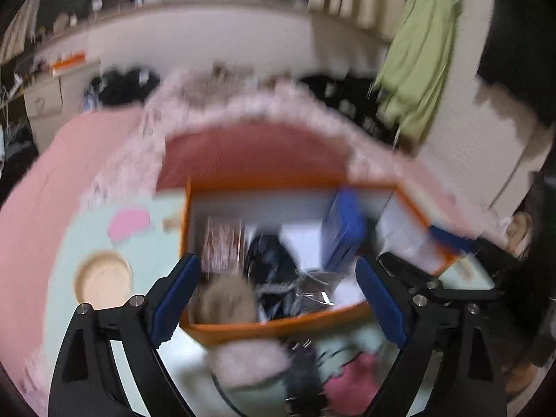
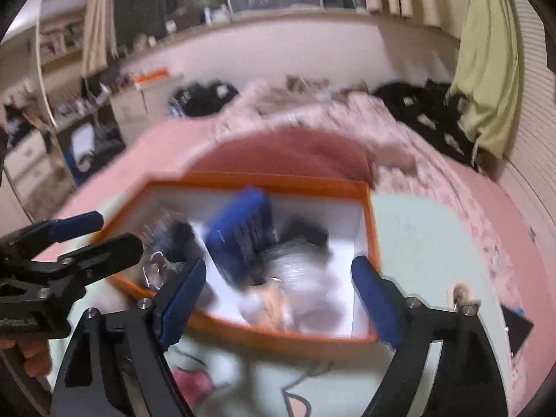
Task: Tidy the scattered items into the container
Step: 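Drop the silver cup and the clear bag into the orange box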
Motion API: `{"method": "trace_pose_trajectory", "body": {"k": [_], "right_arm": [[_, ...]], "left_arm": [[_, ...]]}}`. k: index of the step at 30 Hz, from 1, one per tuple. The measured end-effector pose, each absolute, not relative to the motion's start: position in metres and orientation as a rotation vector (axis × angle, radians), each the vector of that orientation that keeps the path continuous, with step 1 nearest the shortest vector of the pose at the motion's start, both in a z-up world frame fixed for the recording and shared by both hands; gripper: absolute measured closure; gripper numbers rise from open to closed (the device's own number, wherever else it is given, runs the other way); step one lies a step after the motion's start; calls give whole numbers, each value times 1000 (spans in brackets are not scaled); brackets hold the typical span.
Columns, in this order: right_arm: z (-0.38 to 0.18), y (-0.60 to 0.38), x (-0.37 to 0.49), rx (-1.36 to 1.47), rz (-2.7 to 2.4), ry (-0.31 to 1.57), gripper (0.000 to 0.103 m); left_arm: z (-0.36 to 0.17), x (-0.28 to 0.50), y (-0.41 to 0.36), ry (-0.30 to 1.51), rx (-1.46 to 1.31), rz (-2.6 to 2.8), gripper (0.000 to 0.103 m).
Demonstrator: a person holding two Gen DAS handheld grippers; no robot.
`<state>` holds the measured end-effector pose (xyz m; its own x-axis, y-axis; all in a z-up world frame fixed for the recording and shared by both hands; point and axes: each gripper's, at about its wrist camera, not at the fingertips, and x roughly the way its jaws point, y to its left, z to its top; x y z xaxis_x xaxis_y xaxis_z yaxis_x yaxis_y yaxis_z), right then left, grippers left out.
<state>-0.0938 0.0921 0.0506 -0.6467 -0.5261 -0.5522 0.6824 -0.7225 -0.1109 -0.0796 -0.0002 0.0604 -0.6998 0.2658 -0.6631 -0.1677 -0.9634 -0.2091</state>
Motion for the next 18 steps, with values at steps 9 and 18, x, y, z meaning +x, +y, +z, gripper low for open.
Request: {"method": "trace_pose_trajectory", "body": {"k": [9, 18], "right_arm": [[47, 93, -98, 674, -2298, 386, 14], [71, 116, -76, 718, -2251, 244, 14]], "left_arm": [[57, -74, -3, -170, -982, 2713, 12], [91, -32, -30, -328, -822, 2736, 12]]}}
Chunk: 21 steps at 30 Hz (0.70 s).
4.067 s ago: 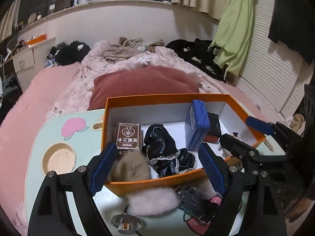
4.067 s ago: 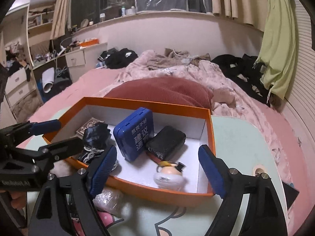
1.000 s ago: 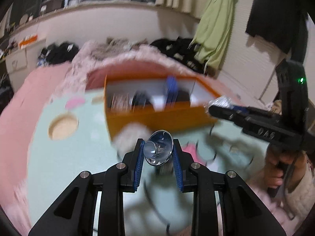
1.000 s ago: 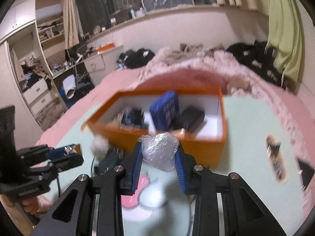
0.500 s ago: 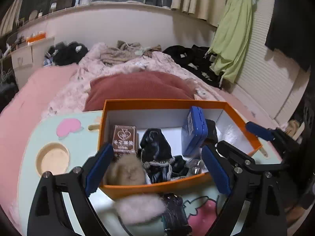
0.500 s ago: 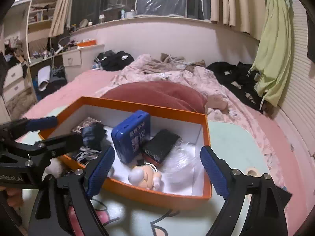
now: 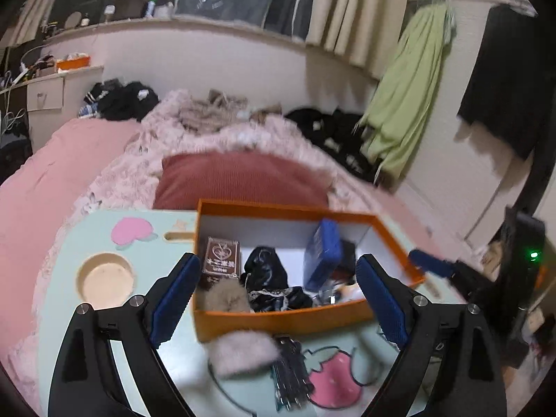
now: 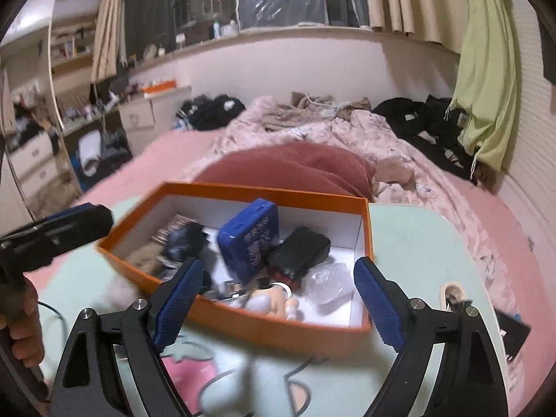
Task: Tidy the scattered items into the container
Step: 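Withdraw both grippers back over the table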
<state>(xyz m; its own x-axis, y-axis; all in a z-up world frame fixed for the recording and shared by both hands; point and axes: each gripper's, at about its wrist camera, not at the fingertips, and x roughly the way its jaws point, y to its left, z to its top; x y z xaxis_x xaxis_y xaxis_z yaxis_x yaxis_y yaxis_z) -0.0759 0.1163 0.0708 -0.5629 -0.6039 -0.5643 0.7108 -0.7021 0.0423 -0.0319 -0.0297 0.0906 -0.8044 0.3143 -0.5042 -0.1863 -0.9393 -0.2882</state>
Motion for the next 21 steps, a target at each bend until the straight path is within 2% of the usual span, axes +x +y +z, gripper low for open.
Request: {"method": "trace_pose_trajectory", "body": {"k": [5, 11, 13, 15, 16, 21], "right_arm": [[58, 119, -51, 840, -2201, 369, 13], [3, 119, -33, 1009, -2140, 522, 13], [0, 116, -32, 996, -2133, 546, 5], [-2, 117, -33, 1003, -2135, 545, 3], [-4, 118, -33, 1004, -2134, 539, 2], [-4, 120, -33, 1002, -2137, 535, 1]], "left_arm": [[85, -2, -30, -169, -996, 2729, 12], [36, 23, -30, -80, -1205, 2703, 12], [11, 24, -27, -44, -1294, 2675, 12], [2, 34, -18, 89, -1218, 2745, 2], [-1, 35, -17, 52, -1216, 2698, 0], [-2, 37, -18, 56, -1218, 2690, 0]]}}
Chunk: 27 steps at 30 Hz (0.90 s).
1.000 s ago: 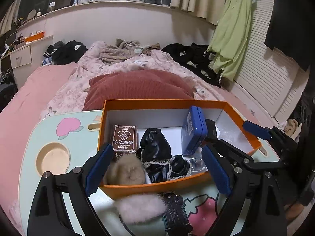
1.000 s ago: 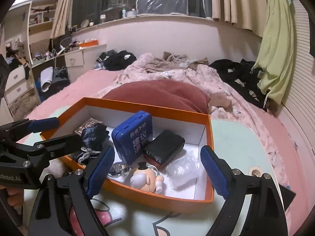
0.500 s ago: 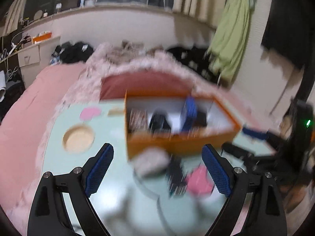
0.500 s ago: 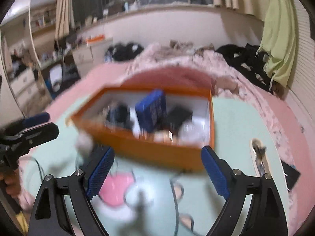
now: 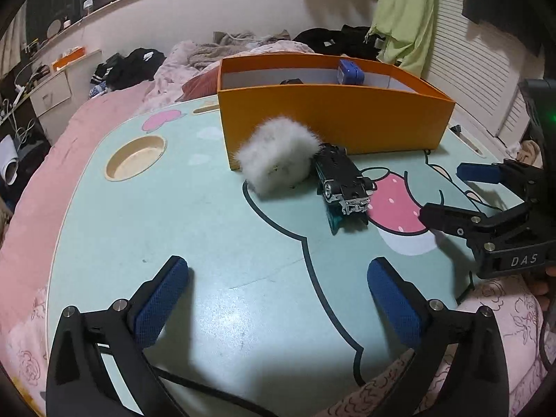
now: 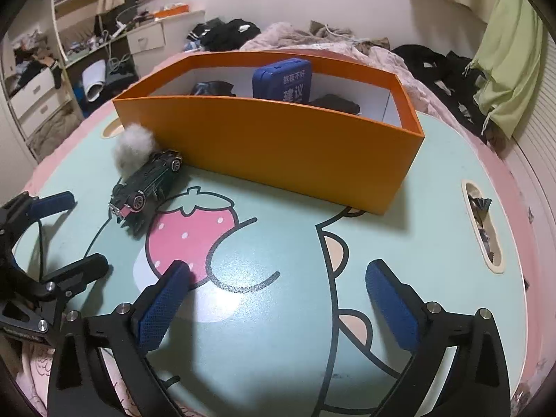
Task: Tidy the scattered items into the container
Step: 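Withdraw both grippers back over the table, then grasp the dark green toy car with the right gripper while the left grasps the white fur ball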
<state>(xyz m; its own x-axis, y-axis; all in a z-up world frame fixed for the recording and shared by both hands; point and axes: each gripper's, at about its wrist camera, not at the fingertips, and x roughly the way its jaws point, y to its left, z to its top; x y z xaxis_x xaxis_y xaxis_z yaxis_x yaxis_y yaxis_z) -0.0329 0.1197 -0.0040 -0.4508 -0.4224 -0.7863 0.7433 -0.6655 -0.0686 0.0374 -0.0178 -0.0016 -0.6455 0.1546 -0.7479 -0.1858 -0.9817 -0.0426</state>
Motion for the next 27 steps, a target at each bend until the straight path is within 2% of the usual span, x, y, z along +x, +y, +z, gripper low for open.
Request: {"method": "trace_pose_trajectory", "body": {"k": [12, 17, 20, 23, 24, 25, 26, 27], "right_arm": [[12, 117, -30, 979, -2157, 507, 1], [40, 99, -23, 957, -2053, 354, 1], [39, 64, -23, 1027, -1983, 382, 2], [28, 35, -19, 1062, -1942, 469, 7], [18, 27, -21, 1094, -1939, 515, 16], [11, 26, -23, 1126, -1932, 525, 31], [10, 29, -22, 1096, -1951, 519, 36], [11, 33, -23, 1104, -1943, 500, 64]], "left_arm": [[-3, 37, -19, 55, -1212, 2696, 0], [-3, 37, -20, 56, -1213, 2696, 0], [-3, 38, -20, 56, -1213, 2695, 0], [-3, 38, -20, 56, -1212, 2696, 0], [-1, 38, -19, 56, -1212, 2696, 0], [-2, 39, -19, 56, -1212, 2696, 0], [-1, 38, -19, 56, -1212, 2696, 0], [-2, 39, -19, 54, -1211, 2696, 0]]}}
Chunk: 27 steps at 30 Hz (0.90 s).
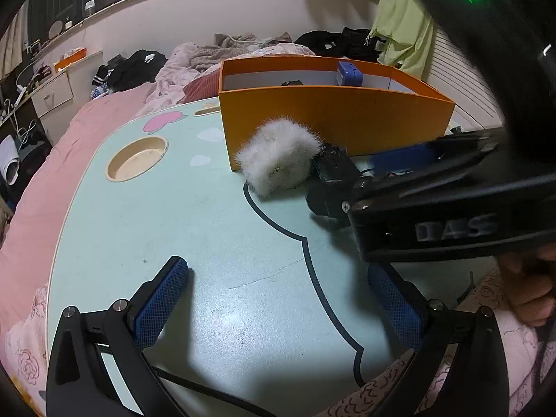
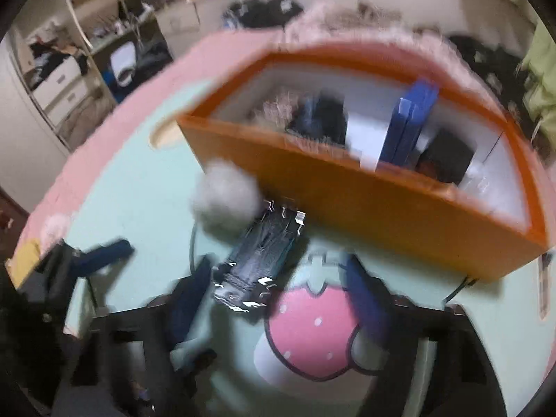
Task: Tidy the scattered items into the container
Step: 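Grasp the dark green toy car with the right gripper while the left grasps the white fur ball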
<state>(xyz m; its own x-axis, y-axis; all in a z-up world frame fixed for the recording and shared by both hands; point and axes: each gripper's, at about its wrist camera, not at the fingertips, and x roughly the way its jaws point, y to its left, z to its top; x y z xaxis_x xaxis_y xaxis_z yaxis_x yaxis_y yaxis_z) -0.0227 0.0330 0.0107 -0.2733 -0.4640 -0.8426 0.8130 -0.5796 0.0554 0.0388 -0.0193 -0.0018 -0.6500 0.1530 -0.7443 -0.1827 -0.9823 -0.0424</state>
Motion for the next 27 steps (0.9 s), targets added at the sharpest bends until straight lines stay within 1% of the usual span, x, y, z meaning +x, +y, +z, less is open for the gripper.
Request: {"method": "trace_pose_trajectory", "body": {"k": [1, 8, 11, 14, 16, 18, 19, 20, 21, 22, 23, 24, 25, 26, 27], "right_arm": [[13, 39, -24, 1103, -1928, 468, 75], [19, 92, -26, 1051, -1948, 359, 75], [29, 115, -21, 977, -2005, 346, 75], [30, 125, -25, 986, -2023, 310, 75], [29, 134, -28, 998, -2026, 279, 75], [30, 139, -28, 996, -2041, 269, 75], [31, 141, -28, 992, -2047, 270, 75], [30, 143, -27, 991, -2052, 279, 75], [29, 141, -27, 993, -2057, 292, 75], [26, 142, -27, 999, -2074, 325, 75], [23, 142, -26, 1001, -2094, 352, 73], [18, 142, -27, 1013, -2126, 384, 67], [17, 143, -27, 999, -2145, 393, 65], [18, 144, -26, 991, -2152, 395, 63], [18, 145, -27, 989, -2146, 388, 61]], "left_arm": [[-2, 39, -19, 53, -1211, 2697, 0], [6, 35, -23, 38, -1233, 2710, 0], [12, 25, -29, -57, -1247, 2701, 0], [23, 11, -30, -108, -1211, 2723, 0], [26, -4, -27, -98, -1212, 2740, 5], [25, -16, -25, -99, -1229, 2757, 25], [22, -24, -24, -99, -1250, 2756, 28], [20, -27, -24, -91, -1264, 2751, 37], [14, -30, -22, -70, -1300, 2731, 48], [13, -27, -20, -31, -1286, 2747, 54], [12, -24, -19, -14, -1283, 2745, 71], [13, -18, -18, 3, -1262, 2740, 83], [14, -12, -18, -7, -1248, 2719, 92], [14, -8, -19, -16, -1242, 2706, 98], [15, -3, -19, -27, -1226, 2696, 99]]}}
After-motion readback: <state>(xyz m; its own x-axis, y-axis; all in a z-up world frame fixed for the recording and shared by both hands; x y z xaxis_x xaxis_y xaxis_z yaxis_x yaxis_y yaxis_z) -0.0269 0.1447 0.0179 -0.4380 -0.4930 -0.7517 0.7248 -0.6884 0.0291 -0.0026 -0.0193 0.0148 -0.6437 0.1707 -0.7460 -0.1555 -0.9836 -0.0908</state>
